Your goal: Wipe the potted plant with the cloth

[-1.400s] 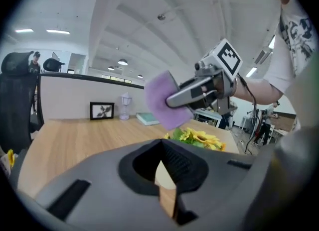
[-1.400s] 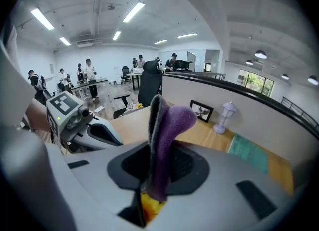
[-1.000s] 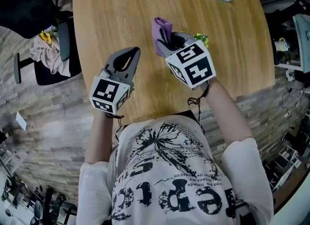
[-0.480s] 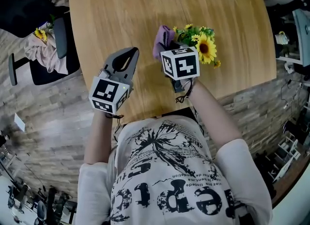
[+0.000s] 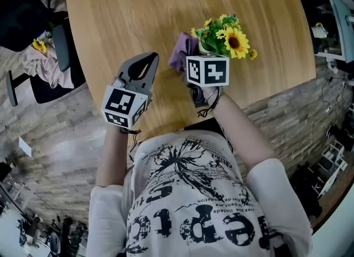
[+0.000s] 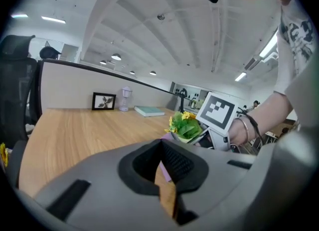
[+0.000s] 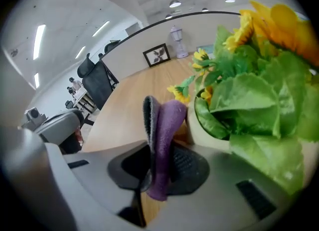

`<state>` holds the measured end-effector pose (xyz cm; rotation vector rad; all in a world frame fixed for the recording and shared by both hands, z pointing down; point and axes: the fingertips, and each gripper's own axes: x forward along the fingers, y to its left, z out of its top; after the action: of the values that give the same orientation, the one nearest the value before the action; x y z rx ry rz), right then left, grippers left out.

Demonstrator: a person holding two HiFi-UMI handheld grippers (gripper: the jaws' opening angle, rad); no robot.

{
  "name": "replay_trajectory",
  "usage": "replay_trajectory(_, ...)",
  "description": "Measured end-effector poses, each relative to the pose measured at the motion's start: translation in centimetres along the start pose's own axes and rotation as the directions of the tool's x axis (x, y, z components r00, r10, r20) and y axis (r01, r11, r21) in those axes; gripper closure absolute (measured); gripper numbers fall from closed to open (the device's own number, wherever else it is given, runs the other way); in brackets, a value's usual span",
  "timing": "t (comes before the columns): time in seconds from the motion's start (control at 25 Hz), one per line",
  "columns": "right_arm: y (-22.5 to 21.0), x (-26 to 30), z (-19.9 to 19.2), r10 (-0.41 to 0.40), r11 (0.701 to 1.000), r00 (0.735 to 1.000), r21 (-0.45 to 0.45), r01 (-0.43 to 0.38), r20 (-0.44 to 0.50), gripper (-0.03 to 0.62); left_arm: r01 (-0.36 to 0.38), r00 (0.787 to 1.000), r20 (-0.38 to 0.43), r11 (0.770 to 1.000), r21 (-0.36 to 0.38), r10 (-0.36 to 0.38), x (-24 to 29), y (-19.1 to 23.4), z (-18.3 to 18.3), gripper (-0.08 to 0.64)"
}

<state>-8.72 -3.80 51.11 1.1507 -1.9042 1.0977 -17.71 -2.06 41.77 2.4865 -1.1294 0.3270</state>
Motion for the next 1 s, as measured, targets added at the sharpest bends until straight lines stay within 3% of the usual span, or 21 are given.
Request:
replay_trajectory(0.44,-2.3,-1.0,-2.1,-0.019,1.0,1.0,-0.01,0.019,-0.025,0.515,0.019,1.0,0.021,1.0,0.014,-0.019,0.7,-1.4,0.3,0.557)
replay_trajectory(0.72,-3.5,-2.6,-4.7,0.019,0.998,0.999,-0.056,-0.022,-0.047,0.512,0.043,0.999,0.023,0.998,0.048,-0.044,1.0,-3.5,0.3,0.557)
replay_trajectory(0.88,-4.6,-3.6,-6.4,0.057,0.997,0.994,-0.055,-0.062,-0.093,0.512,0.039,0.999,0.013,0.998,0.046,-0.04,1.5,-4.2,-0.4,0.557)
replay_trajectory(1.0,-5.8,-4.6,-7.7,0.07,0.991,0.988,-0.103,-0.084,-0.138,0.511,0.045,0.999,0.0,0.998,0.044,-0.045,2.3,-5.2,-0.7,0.557)
